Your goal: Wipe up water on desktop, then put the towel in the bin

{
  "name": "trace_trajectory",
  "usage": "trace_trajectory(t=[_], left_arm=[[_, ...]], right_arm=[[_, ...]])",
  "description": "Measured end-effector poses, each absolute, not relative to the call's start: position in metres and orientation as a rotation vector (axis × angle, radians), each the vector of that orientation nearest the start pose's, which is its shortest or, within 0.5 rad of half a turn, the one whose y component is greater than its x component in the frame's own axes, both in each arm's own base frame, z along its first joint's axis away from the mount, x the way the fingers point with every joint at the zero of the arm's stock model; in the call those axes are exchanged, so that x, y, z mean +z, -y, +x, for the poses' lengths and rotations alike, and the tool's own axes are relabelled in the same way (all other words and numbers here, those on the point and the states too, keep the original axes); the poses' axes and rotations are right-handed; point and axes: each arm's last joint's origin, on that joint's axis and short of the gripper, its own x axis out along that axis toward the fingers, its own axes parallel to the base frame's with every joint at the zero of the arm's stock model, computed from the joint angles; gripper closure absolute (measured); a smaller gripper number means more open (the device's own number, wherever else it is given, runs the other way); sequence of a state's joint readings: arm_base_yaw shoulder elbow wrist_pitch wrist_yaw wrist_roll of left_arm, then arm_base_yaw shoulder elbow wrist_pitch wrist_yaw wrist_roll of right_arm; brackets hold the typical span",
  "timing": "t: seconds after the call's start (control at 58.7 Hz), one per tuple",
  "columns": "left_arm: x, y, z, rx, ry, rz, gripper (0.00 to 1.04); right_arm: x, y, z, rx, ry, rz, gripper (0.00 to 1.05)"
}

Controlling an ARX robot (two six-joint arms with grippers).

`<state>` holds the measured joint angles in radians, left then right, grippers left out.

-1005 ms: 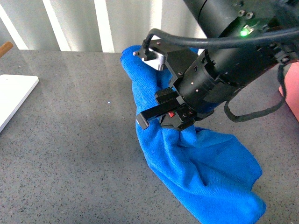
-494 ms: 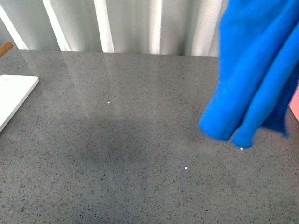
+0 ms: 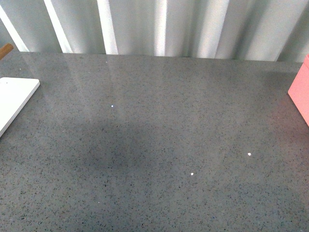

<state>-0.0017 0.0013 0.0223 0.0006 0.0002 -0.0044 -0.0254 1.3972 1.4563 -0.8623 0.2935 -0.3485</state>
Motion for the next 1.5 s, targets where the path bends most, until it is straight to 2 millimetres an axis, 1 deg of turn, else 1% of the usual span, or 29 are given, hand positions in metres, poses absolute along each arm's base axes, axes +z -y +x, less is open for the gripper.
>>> trace_trajectory(t=[0.085,0.204,0.375,0.494,0.596,0.733,0.835,0.937,1.056,1.124,1.141,1.244,1.278,1.397,1.414,1.431,1.499], left_arm=[[0.171,0.000,0.096,-0.002,0.022,-0.004,0.07],[0.171,0.000,0.096,-0.002,0.022,-0.004,0.07],[0.171,0.000,0.096,-0.002,0.022,-0.004,0.07],[0.171,0.000,0.096,-0.002,0.022,-0.004,0.07],[0.171,0.000,0.096,-0.003,0.022,-0.004,0.07],[0.171,0.000,0.096,-0.002,0.021,-0.004,0.07],[0.171,0.000,0.096,-0.002,0.022,-0.004,0.07],[0.171,0.000,0.096,-0.002,0.022,-0.004,0.07],[0.171,0.000,0.096,-0.002,0.022,-0.004,0.07],[0.171,0.000,0.096,-0.002,0.022,-0.004,0.07],[0.171,0.000,0.096,-0.002,0.022,-0.004,0.07],[0.171,0.000,0.096,-0.002,0.022,-0.004,0.07],[0.171,0.000,0.096,-0.002,0.022,-0.004,0.07],[0.171,0.000,0.096,-0.002,0.022,-0.004,0.07],[0.171,0.000,0.096,-0.002,0.022,-0.004,0.07],[0.171,0.000,0.096,-0.002,0.022,-0.004,0.07],[0.171,0.000,0.096,-0.002,0.022,-0.004,0.07]], right_arm=[[0.379,0.032,0.277,-0.190,-0.864,-0.390,1.01],[0.377,0.044,0.279,-0.212,-0.936,-0.336,1.01],[0.357,0.058,0.290,-0.230,-1.028,-0.256,1.01],[0.346,0.065,0.293,-0.244,-1.046,-0.230,1.01],[0.334,0.075,0.296,-0.246,-1.052,-0.213,1.01],[0.309,0.098,0.318,-0.268,-1.094,-0.208,1.01],[0.297,0.106,0.326,-0.265,-1.123,-0.213,1.01],[0.295,0.109,0.328,-0.265,-1.125,-0.220,1.01],[0.301,0.111,0.328,-0.269,-1.105,-0.232,1.01],[0.301,0.110,0.327,-0.282,-1.109,-0.242,1.01],[0.301,0.110,0.327,-0.284,-1.110,-0.246,1.00],[0.300,0.110,0.327,-0.286,-1.114,-0.249,0.78],[0.300,0.110,0.327,-0.287,-1.113,-0.249,0.69],[0.300,0.110,0.327,-0.289,-1.112,-0.250,0.45],[0.300,0.110,0.327,-0.289,-1.112,-0.250,0.39],[0.300,0.110,0.327,-0.289,-1.112,-0.250,0.37],[0.300,0.110,0.327,-0.289,-1.112,-0.250,0.25]])
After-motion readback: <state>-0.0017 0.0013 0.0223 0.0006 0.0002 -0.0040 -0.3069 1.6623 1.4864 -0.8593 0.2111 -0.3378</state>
